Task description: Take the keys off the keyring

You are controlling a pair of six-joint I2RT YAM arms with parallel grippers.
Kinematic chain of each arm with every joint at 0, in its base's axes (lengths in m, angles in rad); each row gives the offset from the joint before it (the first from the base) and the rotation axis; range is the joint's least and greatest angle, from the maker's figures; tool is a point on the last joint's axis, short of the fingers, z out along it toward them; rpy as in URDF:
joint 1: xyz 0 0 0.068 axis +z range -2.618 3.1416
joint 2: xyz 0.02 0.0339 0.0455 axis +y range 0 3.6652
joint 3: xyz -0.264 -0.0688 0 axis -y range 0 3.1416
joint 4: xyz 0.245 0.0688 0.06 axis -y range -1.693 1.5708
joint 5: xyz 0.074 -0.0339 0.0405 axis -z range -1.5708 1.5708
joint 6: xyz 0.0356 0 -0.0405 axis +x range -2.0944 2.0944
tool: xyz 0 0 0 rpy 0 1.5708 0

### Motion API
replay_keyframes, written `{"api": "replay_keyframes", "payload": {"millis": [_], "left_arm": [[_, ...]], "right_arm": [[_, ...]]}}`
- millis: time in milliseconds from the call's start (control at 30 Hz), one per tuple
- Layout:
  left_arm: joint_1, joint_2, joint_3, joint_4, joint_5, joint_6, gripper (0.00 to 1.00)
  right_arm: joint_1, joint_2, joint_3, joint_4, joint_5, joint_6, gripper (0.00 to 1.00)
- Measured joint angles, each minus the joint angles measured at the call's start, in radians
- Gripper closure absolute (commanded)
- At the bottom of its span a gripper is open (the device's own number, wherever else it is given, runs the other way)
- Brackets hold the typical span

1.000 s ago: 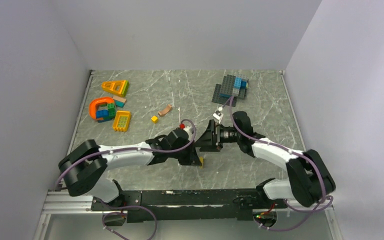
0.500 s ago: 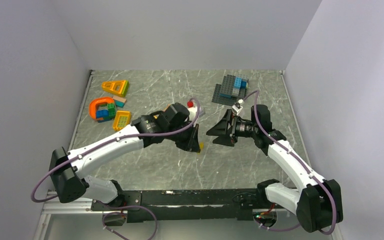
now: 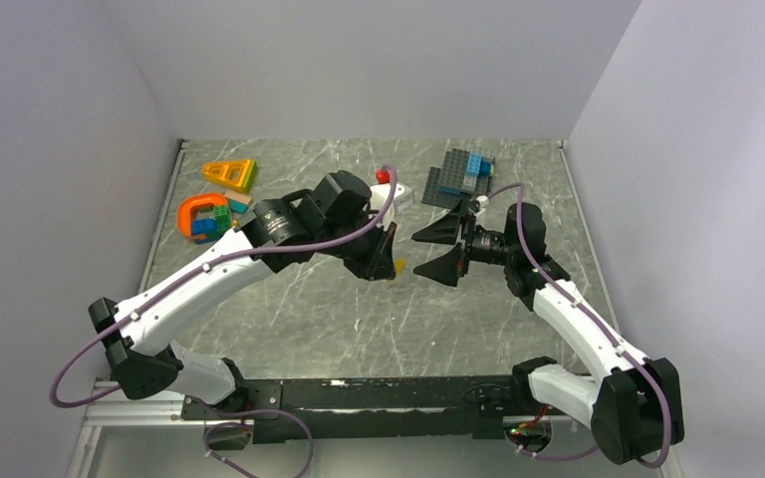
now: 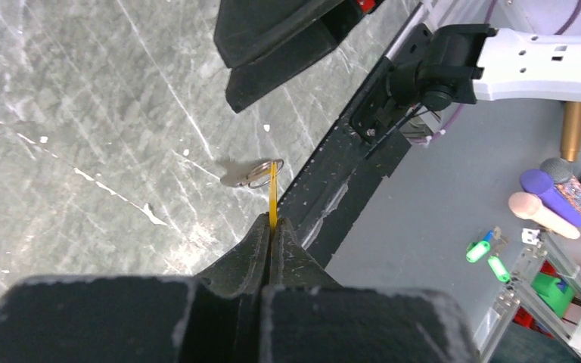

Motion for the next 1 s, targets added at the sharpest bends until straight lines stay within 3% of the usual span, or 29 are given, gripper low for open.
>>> {"api": "replay_keyframes", "payload": {"millis": [233, 433, 800, 1000], "left_arm": [[0.000, -0.002, 0.020, -0.008, -0.077, 0.008, 1.00], [0.000, -0.021, 0.020, 0.026, -0.124, 0.005, 1.00], [0.000, -0.054, 0.014, 0.076, -0.133, -0.013, 1.00], [-0.001, -0.100, -0.042, 0.116, -0.126, -0.020, 1.00]], "right_arm": [[0.032, -0.008, 0.031, 0.038, 0.006, 0.188, 0.00], [0.114, -0.016, 0.031, 0.144, 0.061, 0.350, 0.07], [0.154, -0.021, 0.031, 0.151, 0.137, 0.416, 0.23], [0.158, -0.014, 0.032, 0.157, 0.153, 0.424, 0.40]]}}
